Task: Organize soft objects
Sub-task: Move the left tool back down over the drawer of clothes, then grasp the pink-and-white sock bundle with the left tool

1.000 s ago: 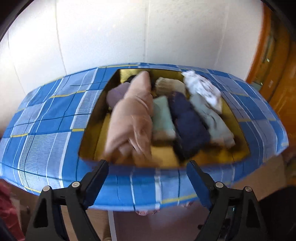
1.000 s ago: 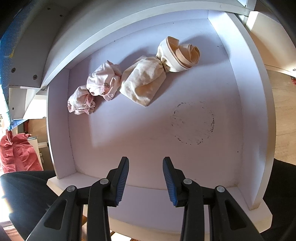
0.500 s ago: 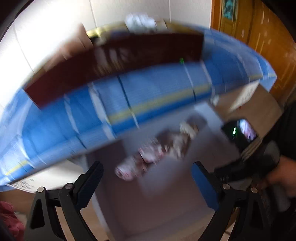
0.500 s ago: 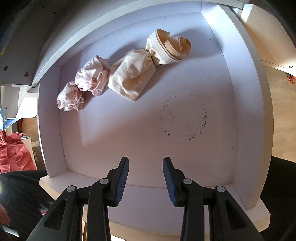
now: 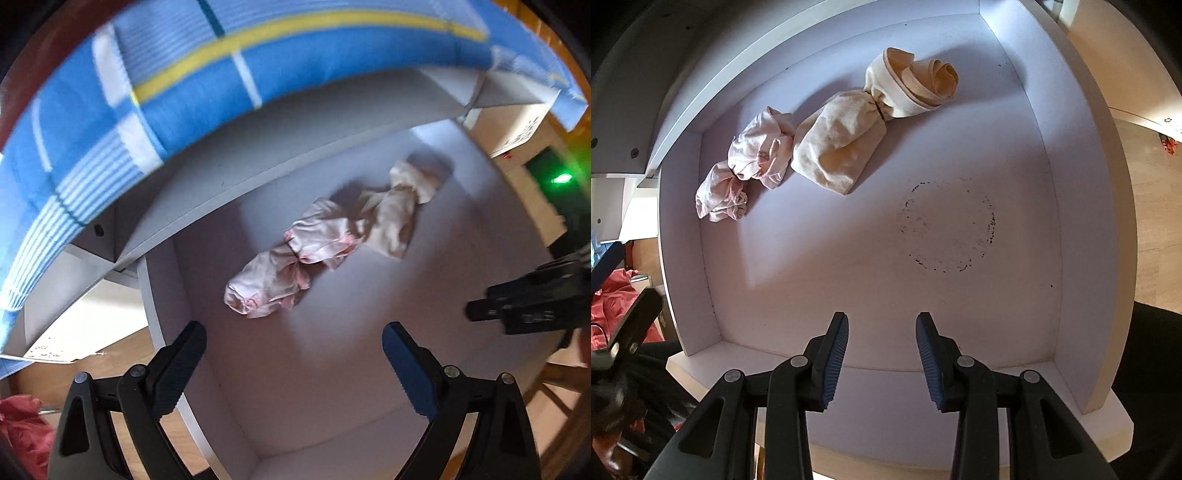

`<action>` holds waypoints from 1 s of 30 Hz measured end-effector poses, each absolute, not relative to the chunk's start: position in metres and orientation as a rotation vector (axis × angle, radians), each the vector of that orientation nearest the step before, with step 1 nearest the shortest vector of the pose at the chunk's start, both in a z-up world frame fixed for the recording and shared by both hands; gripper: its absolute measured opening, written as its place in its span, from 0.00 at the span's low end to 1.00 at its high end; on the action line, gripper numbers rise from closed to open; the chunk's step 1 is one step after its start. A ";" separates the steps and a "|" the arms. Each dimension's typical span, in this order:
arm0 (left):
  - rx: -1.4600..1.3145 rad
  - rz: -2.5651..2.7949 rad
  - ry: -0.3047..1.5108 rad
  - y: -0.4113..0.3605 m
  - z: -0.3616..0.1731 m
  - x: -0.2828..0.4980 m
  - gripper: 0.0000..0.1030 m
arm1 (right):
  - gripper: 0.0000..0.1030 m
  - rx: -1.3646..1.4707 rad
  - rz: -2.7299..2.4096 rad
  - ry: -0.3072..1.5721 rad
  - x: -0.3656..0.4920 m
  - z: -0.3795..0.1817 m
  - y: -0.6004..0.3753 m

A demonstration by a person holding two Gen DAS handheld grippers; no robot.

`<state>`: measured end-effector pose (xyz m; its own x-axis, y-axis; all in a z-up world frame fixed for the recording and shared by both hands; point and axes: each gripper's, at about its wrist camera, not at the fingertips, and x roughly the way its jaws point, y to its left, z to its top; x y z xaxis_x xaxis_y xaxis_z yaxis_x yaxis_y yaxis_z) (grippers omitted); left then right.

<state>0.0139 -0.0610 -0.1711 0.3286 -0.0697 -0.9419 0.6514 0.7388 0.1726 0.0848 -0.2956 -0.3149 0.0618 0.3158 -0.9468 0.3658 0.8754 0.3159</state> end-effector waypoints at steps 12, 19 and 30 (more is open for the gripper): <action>0.578 -0.494 1.255 -0.065 -0.212 0.036 0.94 | 0.37 0.571 -0.052 1.556 0.080 -0.322 -0.299; 0.547 -0.492 1.275 -0.067 -0.217 0.042 0.94 | 0.37 0.568 -0.051 1.562 0.080 -0.326 -0.294; 0.544 -0.466 1.260 -0.071 -0.223 0.057 0.94 | 0.37 0.571 -0.046 1.566 0.079 -0.333 -0.292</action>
<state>0.0574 -0.0706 -0.2229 0.2453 -0.0324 -0.9689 0.6062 0.7850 0.1272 0.0790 -0.2918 -0.3332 0.0324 0.3252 -0.9451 0.3802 0.8705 0.3126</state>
